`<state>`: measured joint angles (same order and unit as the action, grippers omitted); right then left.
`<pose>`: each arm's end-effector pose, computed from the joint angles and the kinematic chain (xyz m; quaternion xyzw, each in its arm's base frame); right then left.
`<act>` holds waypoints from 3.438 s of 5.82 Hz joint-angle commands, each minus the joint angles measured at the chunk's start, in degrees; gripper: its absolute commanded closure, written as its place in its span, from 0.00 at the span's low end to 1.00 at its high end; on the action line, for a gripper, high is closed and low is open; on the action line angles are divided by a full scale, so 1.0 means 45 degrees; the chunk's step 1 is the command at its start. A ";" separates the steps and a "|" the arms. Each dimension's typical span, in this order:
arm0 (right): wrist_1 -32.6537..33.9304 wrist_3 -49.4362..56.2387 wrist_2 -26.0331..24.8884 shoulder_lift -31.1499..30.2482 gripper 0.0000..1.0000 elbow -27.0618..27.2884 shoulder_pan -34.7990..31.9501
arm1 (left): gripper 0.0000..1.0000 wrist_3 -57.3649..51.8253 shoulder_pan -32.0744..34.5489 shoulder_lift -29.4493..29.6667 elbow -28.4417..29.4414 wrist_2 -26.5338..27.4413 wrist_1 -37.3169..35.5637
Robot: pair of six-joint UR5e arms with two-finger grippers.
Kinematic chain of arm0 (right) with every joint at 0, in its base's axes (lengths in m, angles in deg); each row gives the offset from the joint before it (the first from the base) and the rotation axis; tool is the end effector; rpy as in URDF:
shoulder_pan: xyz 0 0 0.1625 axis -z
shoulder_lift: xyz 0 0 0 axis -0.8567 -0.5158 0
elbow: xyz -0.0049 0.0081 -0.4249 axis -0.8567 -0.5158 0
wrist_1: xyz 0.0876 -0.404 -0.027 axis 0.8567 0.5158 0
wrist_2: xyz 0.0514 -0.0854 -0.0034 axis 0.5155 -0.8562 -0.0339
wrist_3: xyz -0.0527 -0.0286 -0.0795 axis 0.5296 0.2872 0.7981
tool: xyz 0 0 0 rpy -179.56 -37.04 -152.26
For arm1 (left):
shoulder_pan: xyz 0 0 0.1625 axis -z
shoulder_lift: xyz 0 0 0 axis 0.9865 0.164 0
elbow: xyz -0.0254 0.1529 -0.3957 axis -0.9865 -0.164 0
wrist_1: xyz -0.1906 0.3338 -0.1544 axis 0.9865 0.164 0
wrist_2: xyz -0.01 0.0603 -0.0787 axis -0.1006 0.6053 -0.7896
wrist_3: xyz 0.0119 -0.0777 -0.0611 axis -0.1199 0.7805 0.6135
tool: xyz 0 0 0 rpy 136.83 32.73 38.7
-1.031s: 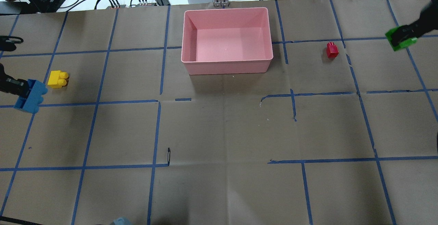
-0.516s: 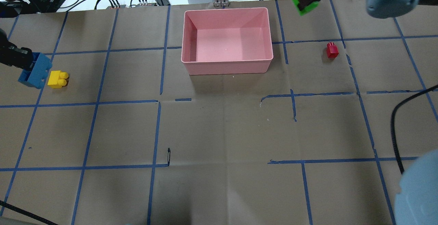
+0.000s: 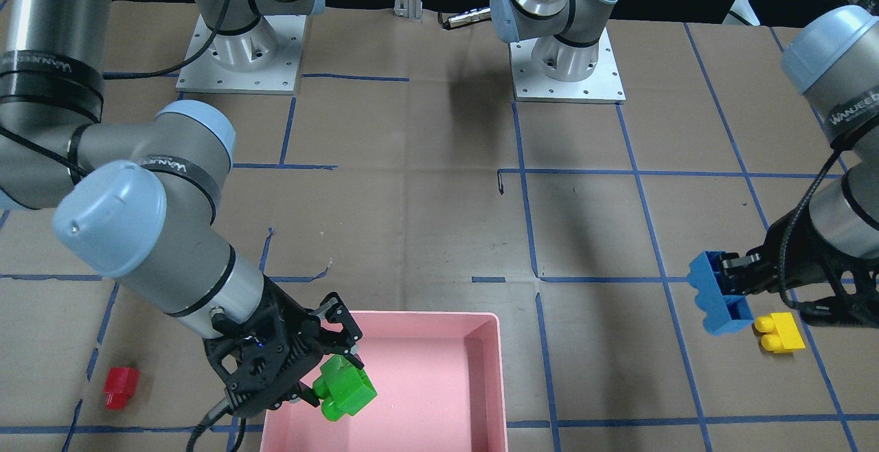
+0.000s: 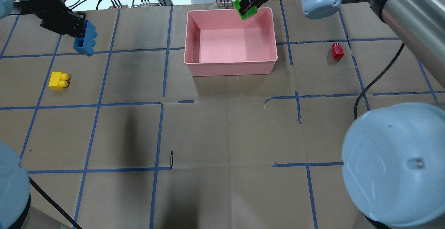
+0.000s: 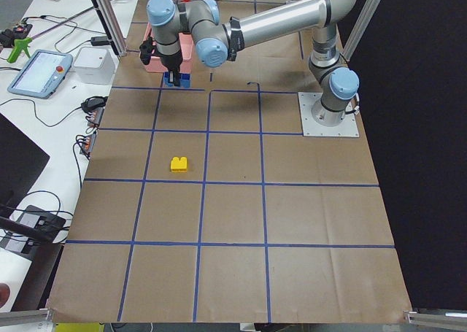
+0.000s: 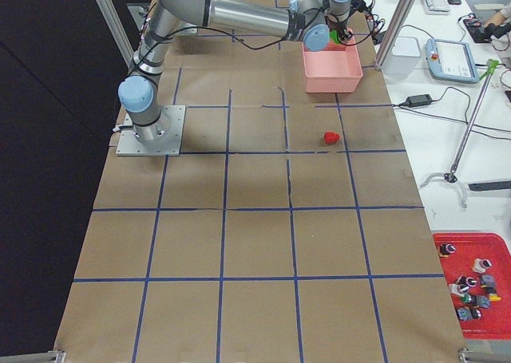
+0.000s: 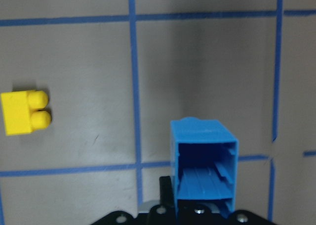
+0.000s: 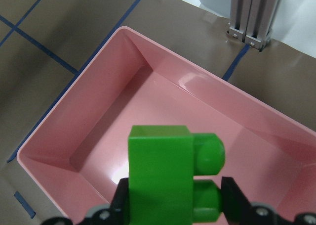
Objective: Put all blocks into box
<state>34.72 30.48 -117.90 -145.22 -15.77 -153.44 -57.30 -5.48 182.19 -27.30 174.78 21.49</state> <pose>0.2327 -0.7197 0.3593 -0.2912 0.9202 -0.1882 0.1819 0.0338 -0.6756 0.4118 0.0031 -0.9991 0.0201 0.0368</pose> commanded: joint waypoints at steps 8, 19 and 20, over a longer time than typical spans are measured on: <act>-0.1434 -0.0321 -0.3357 -0.1722 0.01 0.1161 0.4115 | 0.95 1.0453 0.6363 0.4228 0.3019 0.0002 -0.2585; 0.2455 -0.1629 -0.4698 0.0995 0.84 0.3609 0.4631 | 0.01 -0.3377 -0.2513 0.0442 0.0382 0.1095 -0.0505; 0.2416 -0.1591 -0.4698 0.0974 0.95 0.3570 0.4631 | 0.01 -0.4323 -0.3432 0.0753 0.0382 0.1348 -0.0659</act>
<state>45.75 23.21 -139.06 -140.68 0.43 -132.60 -71.79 -16.73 184.43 -25.51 179.94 18.93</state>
